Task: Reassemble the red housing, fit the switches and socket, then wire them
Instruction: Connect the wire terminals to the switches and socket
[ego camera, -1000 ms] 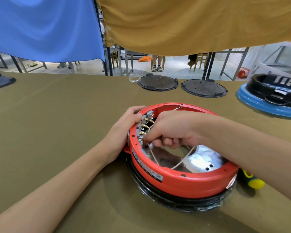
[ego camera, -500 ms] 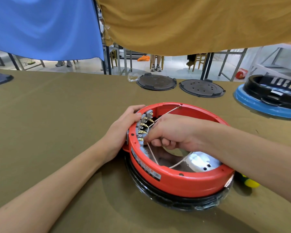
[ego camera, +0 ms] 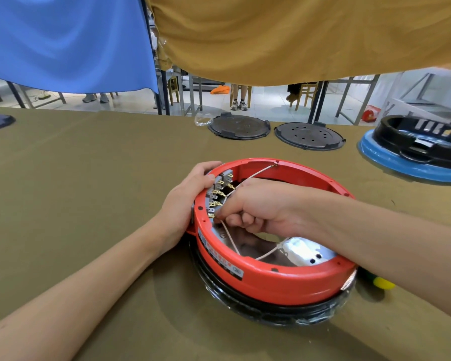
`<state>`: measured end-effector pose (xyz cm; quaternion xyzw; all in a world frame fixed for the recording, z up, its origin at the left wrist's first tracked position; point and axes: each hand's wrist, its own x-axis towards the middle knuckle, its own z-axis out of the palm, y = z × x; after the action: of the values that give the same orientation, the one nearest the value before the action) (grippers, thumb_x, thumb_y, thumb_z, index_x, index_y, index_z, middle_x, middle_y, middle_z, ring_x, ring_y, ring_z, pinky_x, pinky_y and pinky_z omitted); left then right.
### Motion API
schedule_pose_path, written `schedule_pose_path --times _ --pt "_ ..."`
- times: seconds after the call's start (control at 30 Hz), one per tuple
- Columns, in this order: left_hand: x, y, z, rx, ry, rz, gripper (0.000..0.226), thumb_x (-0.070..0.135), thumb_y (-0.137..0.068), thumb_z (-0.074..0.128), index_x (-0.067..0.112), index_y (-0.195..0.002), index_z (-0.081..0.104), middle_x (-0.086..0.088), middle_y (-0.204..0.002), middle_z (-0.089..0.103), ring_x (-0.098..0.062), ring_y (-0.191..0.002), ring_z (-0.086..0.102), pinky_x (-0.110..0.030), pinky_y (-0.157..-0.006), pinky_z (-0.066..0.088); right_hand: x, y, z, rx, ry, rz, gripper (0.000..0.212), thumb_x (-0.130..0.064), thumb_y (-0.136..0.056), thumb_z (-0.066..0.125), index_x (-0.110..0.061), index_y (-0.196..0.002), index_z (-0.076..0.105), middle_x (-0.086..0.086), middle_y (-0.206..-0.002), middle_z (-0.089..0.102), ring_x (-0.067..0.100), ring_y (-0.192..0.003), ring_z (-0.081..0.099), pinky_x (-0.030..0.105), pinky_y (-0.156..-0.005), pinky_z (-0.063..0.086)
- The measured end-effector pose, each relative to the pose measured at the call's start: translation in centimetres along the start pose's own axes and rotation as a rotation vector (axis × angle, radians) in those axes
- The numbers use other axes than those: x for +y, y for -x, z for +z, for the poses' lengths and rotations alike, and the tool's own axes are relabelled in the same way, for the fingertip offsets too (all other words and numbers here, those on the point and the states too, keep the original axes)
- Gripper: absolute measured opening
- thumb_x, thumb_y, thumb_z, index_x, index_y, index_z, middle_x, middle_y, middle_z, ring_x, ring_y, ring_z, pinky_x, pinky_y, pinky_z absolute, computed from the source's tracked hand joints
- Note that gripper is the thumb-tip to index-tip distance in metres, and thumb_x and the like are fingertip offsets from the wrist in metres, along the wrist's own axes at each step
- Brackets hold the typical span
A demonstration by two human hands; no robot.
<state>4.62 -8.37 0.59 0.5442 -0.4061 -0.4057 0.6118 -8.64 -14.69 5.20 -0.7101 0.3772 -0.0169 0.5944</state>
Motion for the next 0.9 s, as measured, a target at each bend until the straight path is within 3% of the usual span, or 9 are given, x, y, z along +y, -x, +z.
schedule_pose_path --times 0.2,0.33,0.47,0.57,0.7,0.9 --pt "0.14 0.27 0.04 0.005 -0.002 -0.011 0.032 0.018 -0.099 0.042 0.021 -0.126 0.060 -0.017 -0.121 0.068 -0.027 -0.100 0.063 -0.049 -0.103 0.044 0.07 0.18 -0.11 -0.015 0.018 0.007 0.027 -0.003 -0.090 0.060 -0.009 -0.064 0.056 0.000 -0.048 0.047 0.003 -0.034 0.033 0.014 -0.032 0.021" --pt "0.18 0.35 -0.09 -0.020 0.005 -0.015 0.028 0.020 -0.100 0.043 0.022 -0.122 0.060 -0.014 -0.121 0.068 -0.022 -0.098 0.066 -0.041 -0.094 0.050 -0.35 0.54 -0.49 -0.056 0.046 0.032 0.019 -0.005 -0.090 0.059 -0.010 -0.072 0.058 0.000 -0.052 0.050 0.004 -0.034 0.032 0.014 -0.032 0.020" --pt "-0.02 0.34 -0.33 -0.037 -0.004 -0.004 0.030 0.027 -0.093 0.049 0.024 -0.120 0.061 -0.010 -0.117 0.071 -0.020 -0.095 0.068 -0.039 -0.088 0.051 -0.49 0.72 -0.79 -0.085 0.057 0.044 0.024 -0.006 -0.092 0.060 -0.011 -0.069 0.057 0.000 -0.051 0.051 0.003 -0.034 0.030 0.013 -0.031 0.019" --pt "-0.21 0.14 -0.22 -0.025 0.009 0.005 0.041 0.032 -0.081 0.051 0.026 -0.120 0.062 -0.010 -0.117 0.071 -0.022 -0.096 0.067 -0.041 -0.092 0.049 -0.28 0.45 -0.49 -0.062 0.051 0.022 0.030 -0.003 -0.090 0.061 -0.010 -0.061 0.055 0.001 -0.049 0.048 0.003 -0.033 0.029 0.013 -0.030 0.019" --pt "-0.35 -0.16 -0.18 -0.015 -0.023 0.017 0.046 0.033 -0.079 0.049 0.030 -0.123 0.061 -0.001 -0.121 0.070 -0.030 -0.113 0.064 -0.047 -0.104 0.043 0.09 0.18 -0.06 -0.037 0.032 -0.008 0.033 -0.002 -0.090 0.061 -0.009 -0.059 0.053 0.001 -0.047 0.047 0.003 -0.031 0.031 0.014 -0.030 0.020" --pt "-0.45 -0.14 -0.59 -0.048 -0.012 0.006 0.041 0.034 -0.082 0.051 0.030 -0.121 0.062 -0.005 -0.118 0.071 -0.026 -0.105 0.067 -0.044 -0.098 0.049 -0.27 0.31 -0.62 -0.062 0.012 0.057 0.016 -0.004 -0.089 0.062 -0.008 -0.074 0.059 0.000 -0.049 0.051 0.003 -0.033 0.033 0.013 -0.030 0.021"
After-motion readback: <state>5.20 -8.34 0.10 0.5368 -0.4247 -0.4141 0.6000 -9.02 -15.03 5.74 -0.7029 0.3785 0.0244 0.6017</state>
